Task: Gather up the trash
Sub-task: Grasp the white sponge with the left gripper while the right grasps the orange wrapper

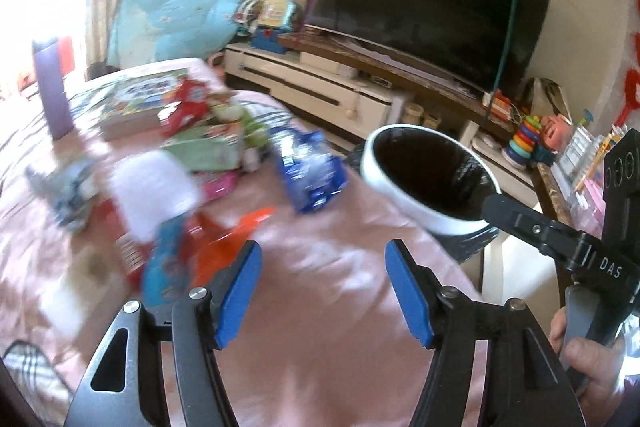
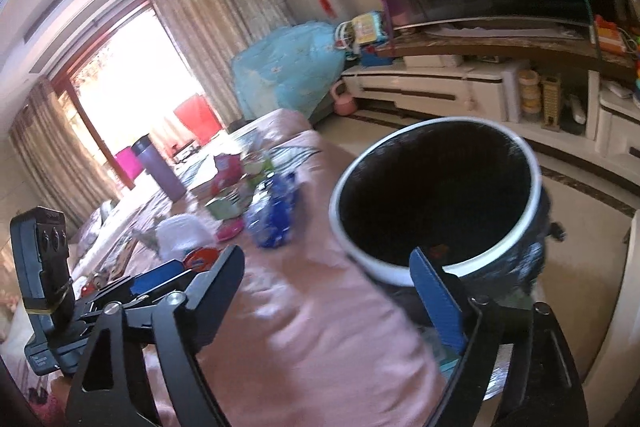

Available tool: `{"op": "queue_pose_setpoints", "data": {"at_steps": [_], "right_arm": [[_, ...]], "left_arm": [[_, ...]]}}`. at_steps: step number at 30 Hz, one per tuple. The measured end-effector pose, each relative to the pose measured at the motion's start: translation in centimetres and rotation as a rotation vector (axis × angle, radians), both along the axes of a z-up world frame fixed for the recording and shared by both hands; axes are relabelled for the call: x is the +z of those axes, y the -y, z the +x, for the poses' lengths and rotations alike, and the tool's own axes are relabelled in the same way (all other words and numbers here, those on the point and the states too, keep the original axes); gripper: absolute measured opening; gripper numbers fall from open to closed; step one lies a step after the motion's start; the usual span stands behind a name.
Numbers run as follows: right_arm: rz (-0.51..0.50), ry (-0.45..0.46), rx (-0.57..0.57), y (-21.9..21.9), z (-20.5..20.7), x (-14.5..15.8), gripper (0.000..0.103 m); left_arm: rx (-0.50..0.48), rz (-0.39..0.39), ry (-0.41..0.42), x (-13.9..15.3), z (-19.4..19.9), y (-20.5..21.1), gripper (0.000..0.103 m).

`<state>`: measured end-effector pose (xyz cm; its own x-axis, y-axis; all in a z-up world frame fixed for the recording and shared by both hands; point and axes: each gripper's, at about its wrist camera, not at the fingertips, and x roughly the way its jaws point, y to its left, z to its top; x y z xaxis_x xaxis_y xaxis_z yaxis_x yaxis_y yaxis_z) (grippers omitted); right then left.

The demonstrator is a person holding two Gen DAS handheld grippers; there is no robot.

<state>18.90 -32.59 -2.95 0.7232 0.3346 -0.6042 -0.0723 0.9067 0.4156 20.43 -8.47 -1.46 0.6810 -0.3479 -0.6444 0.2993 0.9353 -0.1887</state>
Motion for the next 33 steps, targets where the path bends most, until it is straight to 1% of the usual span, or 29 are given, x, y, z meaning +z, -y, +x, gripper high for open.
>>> {"op": "queue_pose_setpoints", "data": {"at_steps": [1, 6, 11, 16, 20, 24, 29, 33], "right_arm": [[0.001, -0.001, 0.01, -0.6, -0.1, 0.0, 0.092], [0.005, -0.009, 0.058, -3.6, -0.4, -0.3, 0.097], [-0.004, -0.017, 0.111, -6.6, -0.9, -0.5, 0.1], [-0.022, -0.019, 0.156, -9.6, -1.1, -0.7, 0.1], [-0.042, -0.021, 0.178, -11.3, -0.9, -1.0, 0.1], [-0.013, -0.037, 0.202, -12.3, -0.5, -1.3, 0.1], [-0.007, -0.05, 0.219, -13.6, 0.4, -1.5, 0.1], [-0.006, -0.06, 0.237, -14.5, 1.2, -1.7, 0.1]], "left_arm": [[0.013, 0.001, 0.002, 0.0, -0.6, -0.7, 0.065], [0.073, -0.003, 0.015, 0.8, -3.8, -3.9, 0.074], [0.127, -0.007, 0.018, 1.0, -6.7, -6.5, 0.076], [0.166, -0.01, 0.017, 1.2, -8.2, -8.4, 0.08], [0.181, -0.004, 0.009, 1.3, -8.3, -9.6, 0.081], [0.184, 0.02, 0.002, 1.4, -7.4, -11.0, 0.081], [0.186, 0.046, -0.017, 1.2, -5.0, -12.9, 0.081], [0.174, 0.071, -0.032, 0.9, -3.3, -13.4, 0.081]]}}
